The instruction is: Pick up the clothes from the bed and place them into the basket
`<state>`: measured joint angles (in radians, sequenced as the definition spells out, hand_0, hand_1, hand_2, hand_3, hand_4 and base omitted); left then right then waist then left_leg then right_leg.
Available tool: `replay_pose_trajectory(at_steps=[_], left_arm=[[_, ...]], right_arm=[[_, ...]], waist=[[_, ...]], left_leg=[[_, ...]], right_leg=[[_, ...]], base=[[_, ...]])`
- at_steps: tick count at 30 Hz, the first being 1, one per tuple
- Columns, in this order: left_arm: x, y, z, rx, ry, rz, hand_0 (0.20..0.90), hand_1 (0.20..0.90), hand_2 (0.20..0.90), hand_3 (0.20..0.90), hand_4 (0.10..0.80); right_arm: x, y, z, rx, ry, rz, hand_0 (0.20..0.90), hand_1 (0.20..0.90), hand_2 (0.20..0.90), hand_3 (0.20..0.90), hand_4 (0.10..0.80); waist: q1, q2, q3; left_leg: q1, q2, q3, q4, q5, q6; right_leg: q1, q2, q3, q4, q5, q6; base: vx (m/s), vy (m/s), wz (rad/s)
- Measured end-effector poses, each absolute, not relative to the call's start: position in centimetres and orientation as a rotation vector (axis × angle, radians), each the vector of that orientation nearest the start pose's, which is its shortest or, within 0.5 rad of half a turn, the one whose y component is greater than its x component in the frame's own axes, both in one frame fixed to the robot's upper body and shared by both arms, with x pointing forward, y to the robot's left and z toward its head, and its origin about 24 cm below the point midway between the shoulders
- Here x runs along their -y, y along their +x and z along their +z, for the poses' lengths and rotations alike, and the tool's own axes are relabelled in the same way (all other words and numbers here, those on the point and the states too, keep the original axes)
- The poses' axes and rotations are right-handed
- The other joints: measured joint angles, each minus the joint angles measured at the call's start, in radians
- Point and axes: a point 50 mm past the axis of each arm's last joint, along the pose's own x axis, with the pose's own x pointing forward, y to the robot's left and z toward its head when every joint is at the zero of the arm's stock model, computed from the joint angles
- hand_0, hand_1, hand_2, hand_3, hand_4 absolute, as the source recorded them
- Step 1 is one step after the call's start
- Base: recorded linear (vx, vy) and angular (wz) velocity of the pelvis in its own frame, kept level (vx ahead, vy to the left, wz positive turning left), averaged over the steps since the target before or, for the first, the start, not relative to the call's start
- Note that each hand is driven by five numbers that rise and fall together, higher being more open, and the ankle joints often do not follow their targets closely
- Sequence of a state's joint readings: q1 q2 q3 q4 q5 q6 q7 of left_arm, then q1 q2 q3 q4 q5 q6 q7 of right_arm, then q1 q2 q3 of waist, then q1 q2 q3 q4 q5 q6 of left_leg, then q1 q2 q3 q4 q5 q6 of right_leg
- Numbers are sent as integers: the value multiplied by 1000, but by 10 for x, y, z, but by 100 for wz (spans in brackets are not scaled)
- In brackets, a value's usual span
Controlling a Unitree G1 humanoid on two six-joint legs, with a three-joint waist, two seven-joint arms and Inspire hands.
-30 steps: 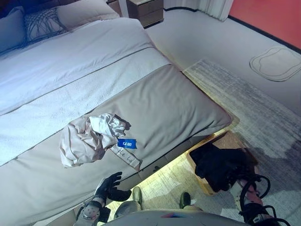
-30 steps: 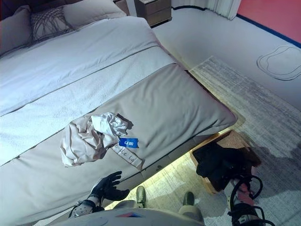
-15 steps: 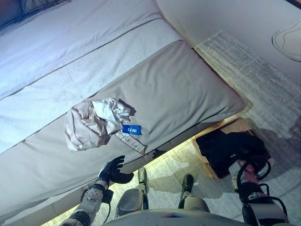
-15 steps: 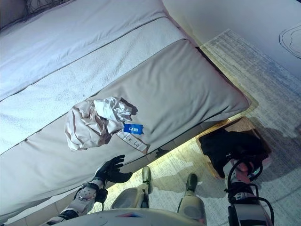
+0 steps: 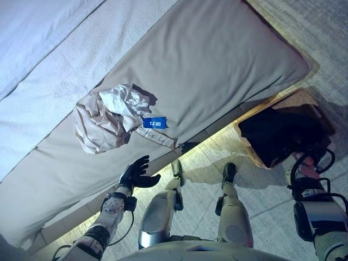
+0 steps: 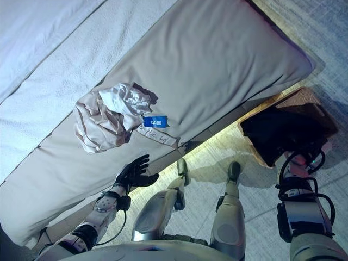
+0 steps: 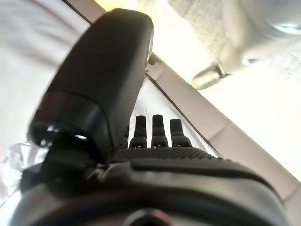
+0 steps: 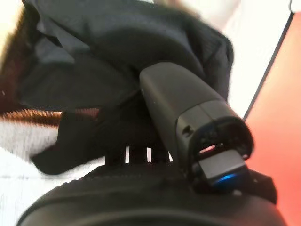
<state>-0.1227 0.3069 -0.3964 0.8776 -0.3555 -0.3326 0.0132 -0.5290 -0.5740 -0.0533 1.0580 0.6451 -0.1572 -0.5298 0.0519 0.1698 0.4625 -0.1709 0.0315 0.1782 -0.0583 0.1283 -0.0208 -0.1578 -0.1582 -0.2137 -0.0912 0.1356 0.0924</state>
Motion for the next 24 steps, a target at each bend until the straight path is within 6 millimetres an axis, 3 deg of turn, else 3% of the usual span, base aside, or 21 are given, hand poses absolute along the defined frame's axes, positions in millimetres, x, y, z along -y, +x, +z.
replay_pose_trajectory(at_steps=[9,13,17,20,22,24], left_arm=[[-195,215,-89,-489,128,-92,900,900,900,900,800],[-195,215,-89,-489,123,-104,900,900,900,900,800],[-196,206,-95,-522,119,-103,900,900,900,900,800],[-201,195,-103,-572,129,-106,900,900,900,900,800],[-205,185,-111,-621,163,-109,900,900,900,900,800],[-205,177,-116,-651,181,-115,900,900,900,900,800]], right_arm=[[343,301,38,-245,-47,-730,900,900,900,900,800],[332,288,8,-344,-37,-614,900,900,900,900,800],[316,245,-53,-578,-7,-507,900,900,900,900,800],[291,207,-94,-752,3,-413,900,900,900,900,800],[264,173,-124,-885,37,-350,900,900,900,900,800],[244,150,-140,-966,87,-317,900,900,900,900,800]], waist=[[0,0,0],[-2,-4,-3],[-1,-35,-54],[-1,-81,-100],[-1,-126,-157],[1,-154,-190]], left_leg=[[14,-4,-10,-6,1,1],[52,3,-10,-18,1,1],[64,8,-15,-22,1,1],[86,15,-24,-23,2,0],[95,22,-41,-29,1,0],[105,26,-51,-30,-4,-8]], right_leg=[[18,-10,-14,0,0,0],[51,-2,-14,0,-1,1],[64,4,-19,0,-9,10],[92,10,-29,-1,-14,14],[107,18,-46,-1,-28,7],[122,23,-51,-1,-34,5]], base=[[31,21,5],[65,-111,-1],[81,-135,3],[75,-79,9],[65,-49,19],[90,-10,19]])
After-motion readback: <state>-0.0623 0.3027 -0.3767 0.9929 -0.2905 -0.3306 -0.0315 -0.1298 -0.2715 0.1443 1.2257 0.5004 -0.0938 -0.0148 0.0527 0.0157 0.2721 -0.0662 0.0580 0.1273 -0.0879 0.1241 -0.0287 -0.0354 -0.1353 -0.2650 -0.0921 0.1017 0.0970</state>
